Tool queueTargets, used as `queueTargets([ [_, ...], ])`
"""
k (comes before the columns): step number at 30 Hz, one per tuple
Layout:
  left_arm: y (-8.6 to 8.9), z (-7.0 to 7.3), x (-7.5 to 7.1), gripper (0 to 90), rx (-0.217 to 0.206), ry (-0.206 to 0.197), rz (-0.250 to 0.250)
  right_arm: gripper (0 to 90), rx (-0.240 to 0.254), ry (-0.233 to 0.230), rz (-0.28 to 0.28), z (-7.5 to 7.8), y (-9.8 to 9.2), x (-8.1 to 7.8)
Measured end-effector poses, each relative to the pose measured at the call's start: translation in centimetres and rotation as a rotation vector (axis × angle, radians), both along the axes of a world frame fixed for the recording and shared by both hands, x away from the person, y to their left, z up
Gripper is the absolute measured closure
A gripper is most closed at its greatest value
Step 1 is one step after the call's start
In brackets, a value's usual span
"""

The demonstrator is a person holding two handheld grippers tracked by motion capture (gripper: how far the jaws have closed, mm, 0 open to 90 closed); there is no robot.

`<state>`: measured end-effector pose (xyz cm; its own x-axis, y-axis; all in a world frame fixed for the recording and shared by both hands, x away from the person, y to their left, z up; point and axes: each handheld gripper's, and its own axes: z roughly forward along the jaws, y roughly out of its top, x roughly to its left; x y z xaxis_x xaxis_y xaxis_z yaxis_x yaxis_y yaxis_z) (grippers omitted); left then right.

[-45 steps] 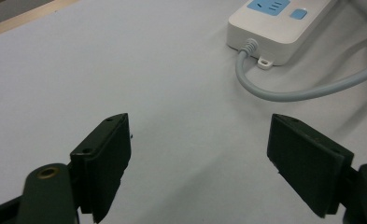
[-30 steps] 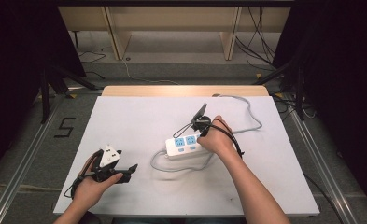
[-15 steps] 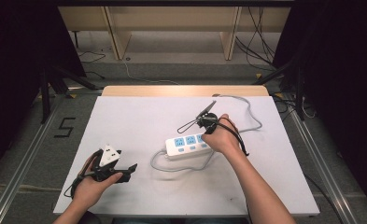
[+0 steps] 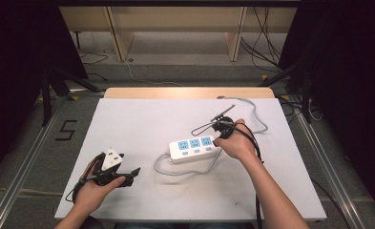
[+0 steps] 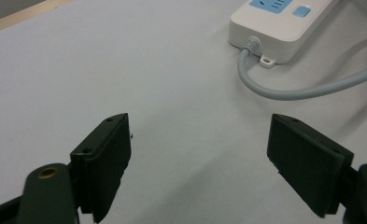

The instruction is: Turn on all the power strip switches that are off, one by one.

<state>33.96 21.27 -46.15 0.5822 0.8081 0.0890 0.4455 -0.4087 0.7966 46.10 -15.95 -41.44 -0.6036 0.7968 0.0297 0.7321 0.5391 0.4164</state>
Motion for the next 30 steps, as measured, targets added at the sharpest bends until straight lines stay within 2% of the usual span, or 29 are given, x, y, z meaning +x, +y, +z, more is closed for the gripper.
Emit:
queueTargets([
  [5, 0.0, 0.0, 0.0, 21.7, -0.003, 0.000, 0.003, 85.0, 0.050, -0.041, -0.008, 0.0, -1.6, -1.1],
  [9, 0.0, 0.0, 0.0, 21.6, 0.000, 0.003, 0.004, 80.6, 0.054, -0.087, -0.014, 0.0, -2.9, -1.9],
  [13, 0.1, -0.1, 0.1, 21.6, -0.003, 0.005, 0.009, 73.8, 0.108, -0.120, -0.015, -0.2, -4.4, -2.7],
  [22, 0.2, -0.1, 0.2, 21.6, 0.001, 0.009, 0.013, 63.4, 0.198, -0.206, -0.031, -1.5, -7.6, -4.9],
  [26, 0.2, -0.2, 0.2, 21.6, 0.002, 0.011, 0.016, 57.6, 0.230, -0.231, -0.018, -2.2, -8.6, -6.2],
  [30, 0.2, -0.2, 0.2, 21.6, 0.001, 0.014, 0.020, 53.7, 0.257, -0.284, -0.008, -2.9, -9.3, -7.6],
])
